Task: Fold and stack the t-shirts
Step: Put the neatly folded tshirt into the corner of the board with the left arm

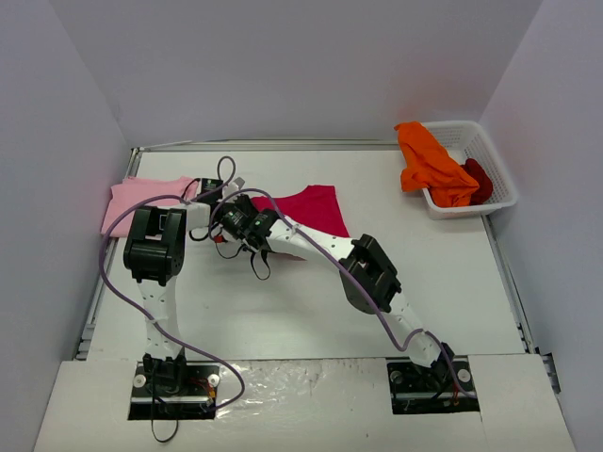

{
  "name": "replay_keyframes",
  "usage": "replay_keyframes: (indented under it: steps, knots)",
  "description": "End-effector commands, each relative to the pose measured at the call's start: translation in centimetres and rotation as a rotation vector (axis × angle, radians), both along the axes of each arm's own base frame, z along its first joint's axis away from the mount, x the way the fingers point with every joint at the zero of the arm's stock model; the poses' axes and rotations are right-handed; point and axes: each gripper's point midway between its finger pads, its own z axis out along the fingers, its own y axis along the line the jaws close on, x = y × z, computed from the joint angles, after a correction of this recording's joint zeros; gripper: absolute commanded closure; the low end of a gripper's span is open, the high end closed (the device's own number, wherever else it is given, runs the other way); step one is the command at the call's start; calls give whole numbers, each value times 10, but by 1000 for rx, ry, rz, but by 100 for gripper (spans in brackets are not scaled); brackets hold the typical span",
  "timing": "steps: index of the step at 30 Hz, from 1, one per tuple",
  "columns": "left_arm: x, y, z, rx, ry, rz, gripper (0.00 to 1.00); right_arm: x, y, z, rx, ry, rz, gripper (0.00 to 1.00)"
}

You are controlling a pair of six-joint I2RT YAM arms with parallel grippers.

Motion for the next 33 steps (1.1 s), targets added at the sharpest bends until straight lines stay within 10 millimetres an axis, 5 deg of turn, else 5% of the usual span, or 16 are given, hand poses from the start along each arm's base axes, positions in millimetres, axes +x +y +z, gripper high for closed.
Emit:
replay_keyframes:
  steps: [1,13,14,15,20,21,27,33]
  knots:
    - [-7,-29,14,-30,-48,-88,92,-3,64,45,221,-100,64,100]
    - [-14,-24,5,20,-24,-121,98,-3,64,47,209,-114,64,100]
    - [-13,-24,7,23,-29,-123,98,-3,64,46,205,-116,63,96]
    - [-12,-22,5,32,-38,-128,98,-4,64,47,204,-117,64,71]
    - [-13,-14,4,61,-49,-148,98,-8,58,57,205,-115,79,19]
    - [-12,-12,2,71,-46,-147,98,-10,58,59,213,-103,88,0]
    - [-10,1,-2,120,-46,-168,98,-18,38,88,245,-95,95,0]
    - [-4,26,-4,163,-64,-165,98,-22,13,145,458,33,136,0]
